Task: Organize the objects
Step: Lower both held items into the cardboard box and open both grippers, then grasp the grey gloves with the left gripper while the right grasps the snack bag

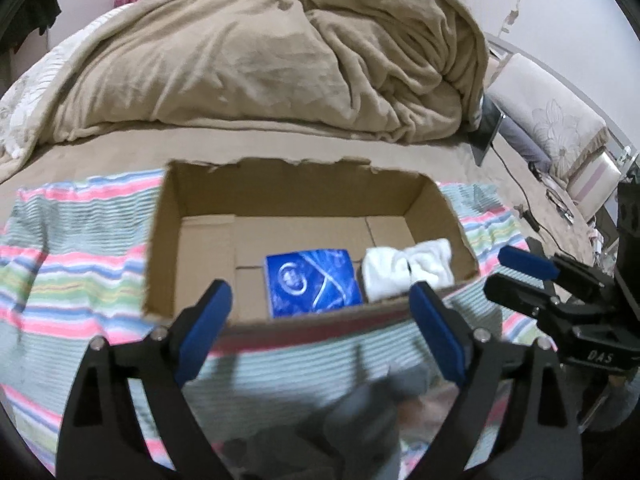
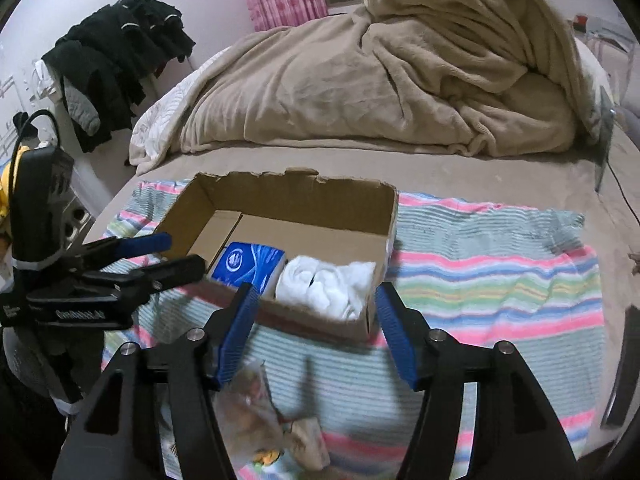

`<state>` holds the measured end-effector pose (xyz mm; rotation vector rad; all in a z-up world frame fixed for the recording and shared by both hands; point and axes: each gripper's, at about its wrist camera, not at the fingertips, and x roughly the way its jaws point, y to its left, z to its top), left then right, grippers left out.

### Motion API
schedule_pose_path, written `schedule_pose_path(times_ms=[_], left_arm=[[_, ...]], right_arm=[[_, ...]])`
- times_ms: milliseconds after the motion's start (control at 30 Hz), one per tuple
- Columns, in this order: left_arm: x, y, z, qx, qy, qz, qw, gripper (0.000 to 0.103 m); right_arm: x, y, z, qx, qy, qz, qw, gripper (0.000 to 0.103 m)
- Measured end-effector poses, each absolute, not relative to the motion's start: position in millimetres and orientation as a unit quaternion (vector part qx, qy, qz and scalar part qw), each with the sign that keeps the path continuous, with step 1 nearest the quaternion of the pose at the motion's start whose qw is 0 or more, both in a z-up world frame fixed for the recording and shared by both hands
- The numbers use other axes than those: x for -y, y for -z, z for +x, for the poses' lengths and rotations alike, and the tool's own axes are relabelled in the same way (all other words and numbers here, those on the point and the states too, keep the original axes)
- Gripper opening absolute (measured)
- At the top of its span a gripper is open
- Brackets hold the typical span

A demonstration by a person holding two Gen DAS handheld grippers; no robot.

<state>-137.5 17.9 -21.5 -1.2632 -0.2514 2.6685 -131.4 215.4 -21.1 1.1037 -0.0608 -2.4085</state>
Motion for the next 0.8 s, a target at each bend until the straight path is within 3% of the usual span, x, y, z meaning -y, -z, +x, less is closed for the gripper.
schedule_pose_path(times_ms=[633, 800], left_arm=[[15.2, 18.0, -44.3, 0.092, -0.900, -0.422, 0.060, 0.092], [19.3, 34.8, -33.1, 0.097, -0.890, -0.441, 0.054, 0.092]], right_arm=[[-189.7, 21.2, -60.5, -0.043, 0.884, 0.403, 0.234, 0.066], [-181.8, 34.2, -53.5, -0.050, 0.875, 0.417, 0.241, 0.076]])
